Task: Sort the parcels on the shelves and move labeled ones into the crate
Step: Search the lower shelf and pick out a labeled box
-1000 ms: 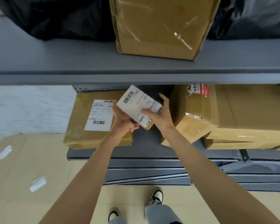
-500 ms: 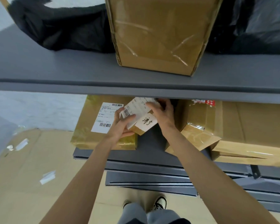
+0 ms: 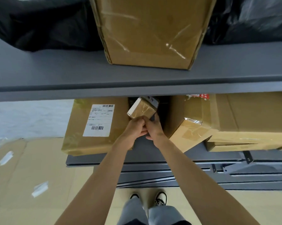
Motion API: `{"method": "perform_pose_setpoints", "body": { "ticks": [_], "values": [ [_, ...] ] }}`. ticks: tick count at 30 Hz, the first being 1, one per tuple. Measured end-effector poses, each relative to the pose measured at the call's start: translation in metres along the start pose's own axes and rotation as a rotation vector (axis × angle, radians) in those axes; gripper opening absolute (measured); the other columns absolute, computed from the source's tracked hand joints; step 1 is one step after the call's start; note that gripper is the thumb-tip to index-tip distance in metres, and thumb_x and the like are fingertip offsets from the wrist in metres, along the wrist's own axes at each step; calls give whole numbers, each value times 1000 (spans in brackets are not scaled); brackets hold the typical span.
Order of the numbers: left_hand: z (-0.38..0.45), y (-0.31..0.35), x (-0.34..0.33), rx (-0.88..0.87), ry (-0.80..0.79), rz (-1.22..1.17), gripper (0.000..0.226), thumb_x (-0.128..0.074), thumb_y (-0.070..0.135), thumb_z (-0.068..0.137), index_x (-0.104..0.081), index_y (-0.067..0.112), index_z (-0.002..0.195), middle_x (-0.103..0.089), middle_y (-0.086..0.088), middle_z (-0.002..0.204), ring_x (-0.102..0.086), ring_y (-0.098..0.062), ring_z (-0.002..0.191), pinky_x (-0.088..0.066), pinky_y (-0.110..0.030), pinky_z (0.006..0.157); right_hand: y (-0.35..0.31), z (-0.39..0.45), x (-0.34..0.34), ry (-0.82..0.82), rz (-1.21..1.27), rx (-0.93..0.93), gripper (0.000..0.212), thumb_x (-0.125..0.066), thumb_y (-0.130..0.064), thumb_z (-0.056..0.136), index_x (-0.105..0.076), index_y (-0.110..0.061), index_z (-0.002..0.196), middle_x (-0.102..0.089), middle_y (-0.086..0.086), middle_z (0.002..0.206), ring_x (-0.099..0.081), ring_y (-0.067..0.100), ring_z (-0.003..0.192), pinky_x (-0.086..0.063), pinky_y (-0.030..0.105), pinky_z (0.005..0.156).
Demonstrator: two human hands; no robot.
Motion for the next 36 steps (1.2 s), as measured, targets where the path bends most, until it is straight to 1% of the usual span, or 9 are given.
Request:
{"method": "perform_pose_setpoints", "body": {
  "ticks": [3,10,14,16,20,25,29,32,36],
  "values": [
    [8,-13,5,54,-25,73,33,-38,11,98,-44,8,130,-58,-12,123,-57,-24,113,-45,-33,94,15,5,5,58,15,-76,72,-53,-34,90,-12,-33,149,-40,11,144,-46,33,123,-42,49,101],
    [31,-22,27,20,-11,82,61,-47,11,93,-18,26,144,-48,1,88,-51,-15,87,-46,-25,73,1,19,13,129,-18,-7,74,-60,-43,84,-19,-43,146,-23,9,148,-39,33,125,-41,51,102],
    [38,-24,25,25,-37,171,49,-47,17,95,-33,18,141,-49,5,89,-50,-7,80,-43,-25,80,12,29,15,170,-105,-110,95,-65,-64,71,-21,-28,147,-27,8,148,-33,32,132,-34,48,108],
    [38,-26,22,24,-52,196,38,-48,18,95,-46,10,132,-48,7,81,-47,-4,73,-41,-26,84,23,31,15,159,-79,-141,83,-65,-55,78,-28,-24,145,-38,7,144,-41,28,128,-38,46,105],
    [40,-29,17,11,-108,196,42,-47,20,95,-39,9,135,-48,10,83,-45,-3,73,-39,-26,85,19,36,10,103,-50,3,59,-53,-15,92,-30,-25,145,-51,5,139,-51,25,122,-42,38,103],
    [48,-28,27,19,-94,256,60,-51,27,93,-25,14,146,-43,-7,139,-48,-22,121,-34,-37,109,-3,52,3,102,-107,70,58,-42,-5,95,-28,-25,147,-50,7,140,-49,24,124,-41,40,106],
    [51,-20,26,-26,-132,252,61,-51,27,93,-24,16,146,-34,-7,149,-41,-22,131,-32,-36,111,-8,42,2,113,-214,106,62,-46,-12,96,-17,-18,151,-39,8,148,-40,26,134,-34,39,111],
    [49,-6,16,-69,-117,242,55,-49,27,94,-29,15,144,-37,-7,147,-46,-24,126,-41,-32,102,-44,13,10,212,-380,298,58,-46,-10,96,-22,-8,149,-30,14,152,-30,27,140,-27,34,113],
    [45,20,-3,-117,-10,213,39,-39,25,98,-41,6,132,-56,-15,122,-60,-20,82,-50,-27,67,-132,-46,25,391,-602,640,33,-46,-1,93,-52,1,125,-54,19,126,-52,30,116,-43,33,98]
  ]
}}
Point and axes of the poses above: each hand's wrist, its own z-axis towards the middle knuckle, its own x-axis out of the back of the hand, y = z × x, the point moved 10 cm from there along z, towards the middle knuckle
